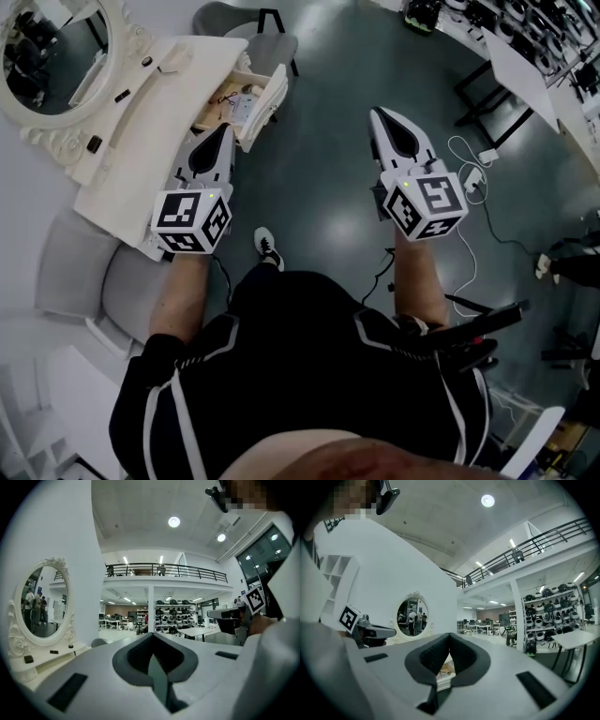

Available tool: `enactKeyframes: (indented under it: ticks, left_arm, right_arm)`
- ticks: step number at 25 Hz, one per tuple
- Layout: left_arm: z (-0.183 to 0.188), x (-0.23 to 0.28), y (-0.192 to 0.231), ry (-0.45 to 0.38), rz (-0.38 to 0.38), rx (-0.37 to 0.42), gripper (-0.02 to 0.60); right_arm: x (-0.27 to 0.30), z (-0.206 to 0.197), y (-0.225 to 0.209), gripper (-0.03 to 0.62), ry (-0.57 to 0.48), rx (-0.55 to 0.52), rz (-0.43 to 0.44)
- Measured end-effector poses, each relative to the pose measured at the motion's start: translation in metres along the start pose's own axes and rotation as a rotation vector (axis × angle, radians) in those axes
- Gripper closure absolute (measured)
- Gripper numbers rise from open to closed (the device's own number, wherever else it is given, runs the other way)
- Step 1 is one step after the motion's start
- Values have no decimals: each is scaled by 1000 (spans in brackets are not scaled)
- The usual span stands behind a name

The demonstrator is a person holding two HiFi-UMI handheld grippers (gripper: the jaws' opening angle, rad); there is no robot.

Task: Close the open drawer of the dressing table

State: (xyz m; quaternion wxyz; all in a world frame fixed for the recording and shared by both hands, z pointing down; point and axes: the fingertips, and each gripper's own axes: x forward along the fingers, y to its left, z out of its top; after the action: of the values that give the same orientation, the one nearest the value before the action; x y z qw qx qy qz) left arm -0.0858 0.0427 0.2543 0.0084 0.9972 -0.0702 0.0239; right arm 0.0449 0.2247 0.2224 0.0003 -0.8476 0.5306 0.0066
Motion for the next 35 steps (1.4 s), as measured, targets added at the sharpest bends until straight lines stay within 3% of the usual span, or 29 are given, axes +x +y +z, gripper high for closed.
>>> enactKeyframes:
  ticks: [5, 15, 27, 35]
  left_arm:
    - [0, 29, 40, -5, 9, -7, 578]
    - [-2, 81, 135, 3, 77, -12, 578]
    - [7, 139, 221, 2, 86, 16, 578]
    - [-4, 170, 271, 6, 106, -30, 578]
  right_arm:
    - [50, 4, -6, 589, -26, 5, 6]
    - [166, -18, -2, 588, 58, -21, 76]
    - [277, -26, -9, 588, 78, -18, 89]
    - [338, -34, -9, 588, 105, -16, 105]
